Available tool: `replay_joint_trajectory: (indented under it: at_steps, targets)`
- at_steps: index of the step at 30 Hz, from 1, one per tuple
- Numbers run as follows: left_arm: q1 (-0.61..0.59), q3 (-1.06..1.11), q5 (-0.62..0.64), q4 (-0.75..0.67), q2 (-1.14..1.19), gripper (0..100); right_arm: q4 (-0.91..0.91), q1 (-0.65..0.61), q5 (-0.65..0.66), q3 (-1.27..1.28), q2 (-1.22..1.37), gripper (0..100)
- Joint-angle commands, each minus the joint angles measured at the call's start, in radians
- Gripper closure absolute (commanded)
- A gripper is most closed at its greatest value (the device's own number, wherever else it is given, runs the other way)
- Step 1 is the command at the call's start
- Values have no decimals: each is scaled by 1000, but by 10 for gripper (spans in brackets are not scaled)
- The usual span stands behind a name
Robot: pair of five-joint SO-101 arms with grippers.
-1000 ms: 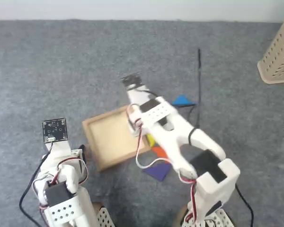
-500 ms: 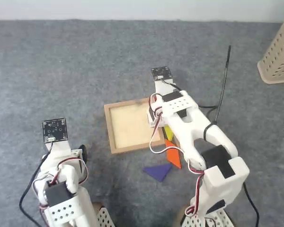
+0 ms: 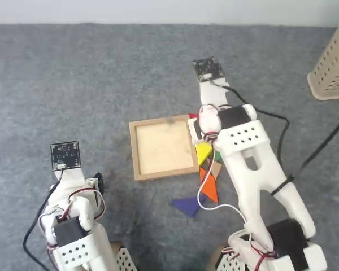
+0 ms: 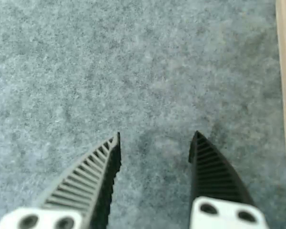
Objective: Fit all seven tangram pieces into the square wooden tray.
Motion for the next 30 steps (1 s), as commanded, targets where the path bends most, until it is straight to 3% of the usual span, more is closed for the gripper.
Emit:
replay_joint_trajectory:
  at_steps: [1,10,17,26,30]
  targets:
    - [0,-19,9,3,-12,775,-18,16,26,35,-42,779]
    - [0,-19,9,3,-12,775,-251,47,186,83,130,775]
    - [0,-19,9,3,-12,775,-265,39,483,-8,228,775]
    - [0,-19,9,3,-12,775,-390,61,486,-63,392,788]
    - [0,-19,9,3,-12,775,-420,73,483,-69,409,920]
